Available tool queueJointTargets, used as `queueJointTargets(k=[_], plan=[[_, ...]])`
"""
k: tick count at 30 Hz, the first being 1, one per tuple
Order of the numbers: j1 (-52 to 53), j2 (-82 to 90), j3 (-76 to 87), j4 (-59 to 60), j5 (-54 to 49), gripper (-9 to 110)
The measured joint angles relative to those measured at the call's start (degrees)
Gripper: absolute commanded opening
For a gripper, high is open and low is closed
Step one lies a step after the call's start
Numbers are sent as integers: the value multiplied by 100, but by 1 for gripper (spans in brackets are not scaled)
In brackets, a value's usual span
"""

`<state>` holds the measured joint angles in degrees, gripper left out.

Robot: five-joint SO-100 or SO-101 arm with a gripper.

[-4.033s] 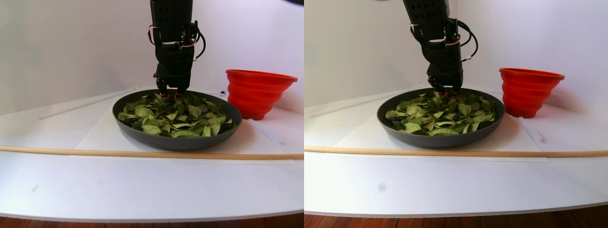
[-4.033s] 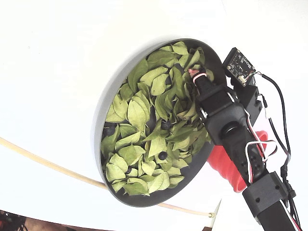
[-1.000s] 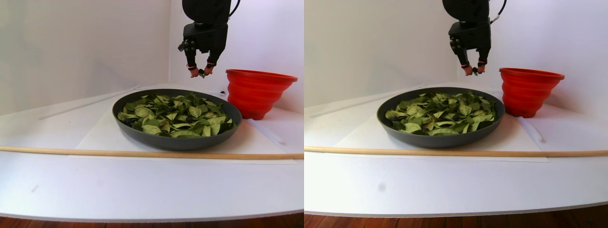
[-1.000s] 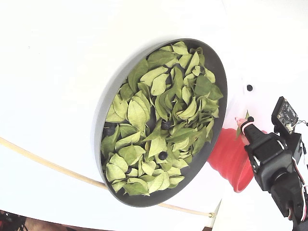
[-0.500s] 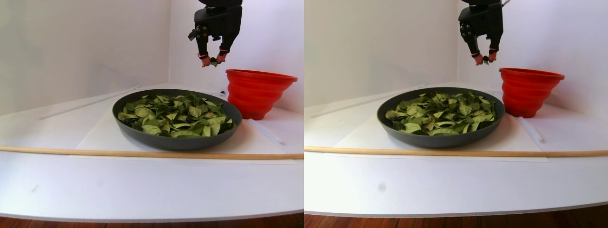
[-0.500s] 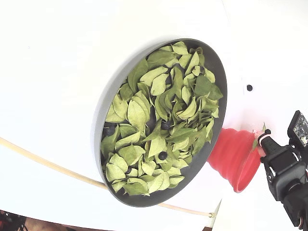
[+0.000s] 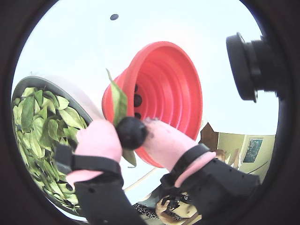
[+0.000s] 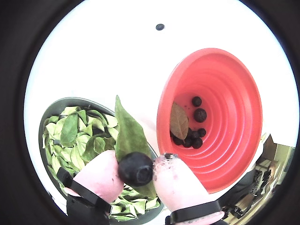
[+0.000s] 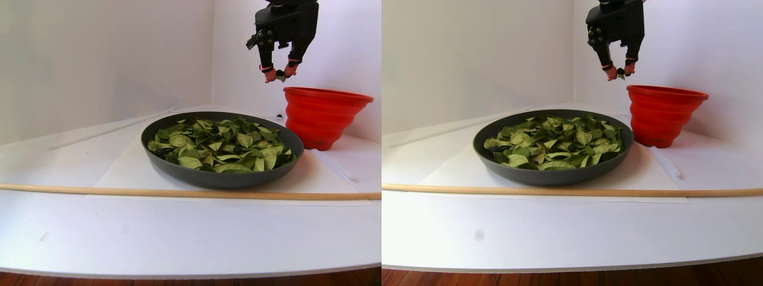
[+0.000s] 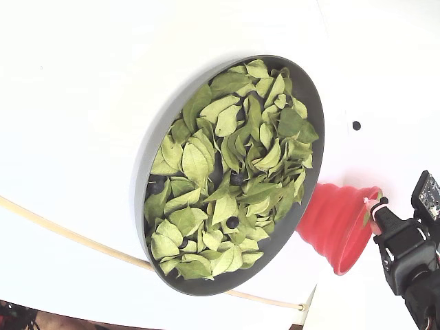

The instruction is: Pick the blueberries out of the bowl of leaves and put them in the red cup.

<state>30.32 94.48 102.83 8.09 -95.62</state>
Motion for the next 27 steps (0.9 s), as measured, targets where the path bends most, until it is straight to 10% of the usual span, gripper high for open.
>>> queueJointTargets(k=[27], plan=[[686,-9,0,-149,-149,17]])
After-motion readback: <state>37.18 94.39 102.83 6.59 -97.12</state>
